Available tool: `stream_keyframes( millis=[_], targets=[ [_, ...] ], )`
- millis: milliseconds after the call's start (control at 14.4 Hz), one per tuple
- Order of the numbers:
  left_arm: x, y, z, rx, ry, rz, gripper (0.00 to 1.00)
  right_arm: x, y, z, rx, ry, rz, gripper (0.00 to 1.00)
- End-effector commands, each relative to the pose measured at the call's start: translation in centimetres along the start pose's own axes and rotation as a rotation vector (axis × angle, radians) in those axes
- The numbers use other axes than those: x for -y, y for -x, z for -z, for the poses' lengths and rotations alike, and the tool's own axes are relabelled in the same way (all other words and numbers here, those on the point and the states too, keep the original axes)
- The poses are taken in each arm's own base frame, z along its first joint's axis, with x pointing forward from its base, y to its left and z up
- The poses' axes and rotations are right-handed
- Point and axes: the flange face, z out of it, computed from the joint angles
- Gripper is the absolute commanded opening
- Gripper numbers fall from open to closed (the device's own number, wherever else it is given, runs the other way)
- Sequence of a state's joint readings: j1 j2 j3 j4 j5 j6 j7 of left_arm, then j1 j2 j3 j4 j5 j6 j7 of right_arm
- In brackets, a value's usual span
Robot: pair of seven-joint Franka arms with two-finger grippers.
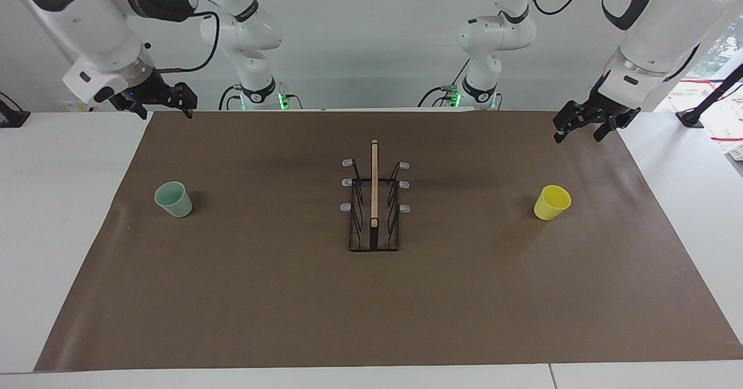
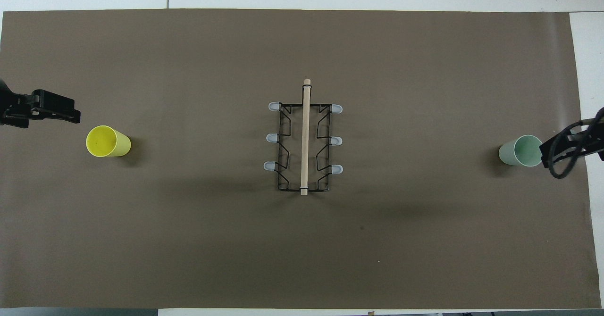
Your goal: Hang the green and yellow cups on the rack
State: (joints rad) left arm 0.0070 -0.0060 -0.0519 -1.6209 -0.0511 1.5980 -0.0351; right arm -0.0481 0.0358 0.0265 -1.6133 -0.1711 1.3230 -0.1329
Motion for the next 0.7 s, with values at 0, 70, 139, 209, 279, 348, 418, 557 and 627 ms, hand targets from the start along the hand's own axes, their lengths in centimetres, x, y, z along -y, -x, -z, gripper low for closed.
stream_keyframes(
  millis=[0,70,139,209,279,348,418,557,627],
  targets=[
    [0.3,0.7,0.0,-0.005,0.0,0.007,1.0,2.3,-5.0,-2.8,0.085,0.17,0.118,1.0],
    [0.3,0.8,0.1,0.0,0.0,0.006,1.0,3.0,-6.2,-3.6,0.099,0.239,0.193,1.0],
    [0.3,0.8,0.3,-0.003,0.0,0.005,1.0,3.3,-7.2,-4.7,0.102,0.278,0.25,1.0],
    [0.2,0.8,0.4,-0.003,0.0,0.004,1.0,4.0,-7.6,-6.5,0.11,0.296,0.286,1.0],
    [0.3,0.8,0.4,-0.002,0.0,0.005,1.0,6.4,-8.1,-8.5,0.122,0.326,0.347,1.0],
    [0.2,0.9,0.2,0.001,0.0,0.004,1.0,8.2,-8.5,-10.7,0.154,0.399,0.403,1.0],
    [0.3,0.9,0.3,0.001,0.0,0.008,1.0,10.3,-9.1,-12.3,0.198,0.48,0.473,1.0],
    [1.2,2.1,-0.5,0.035,-0.008,0.011,1.0,12.2,-9.8,-14.5,0.28,0.561,0.637,1.0],
    [2.6,2.5,-0.9,0.042,-0.025,0.034,1.0,12.8,-9.7,-15.2,0.308,0.578,0.694,1.0]
  ],
)
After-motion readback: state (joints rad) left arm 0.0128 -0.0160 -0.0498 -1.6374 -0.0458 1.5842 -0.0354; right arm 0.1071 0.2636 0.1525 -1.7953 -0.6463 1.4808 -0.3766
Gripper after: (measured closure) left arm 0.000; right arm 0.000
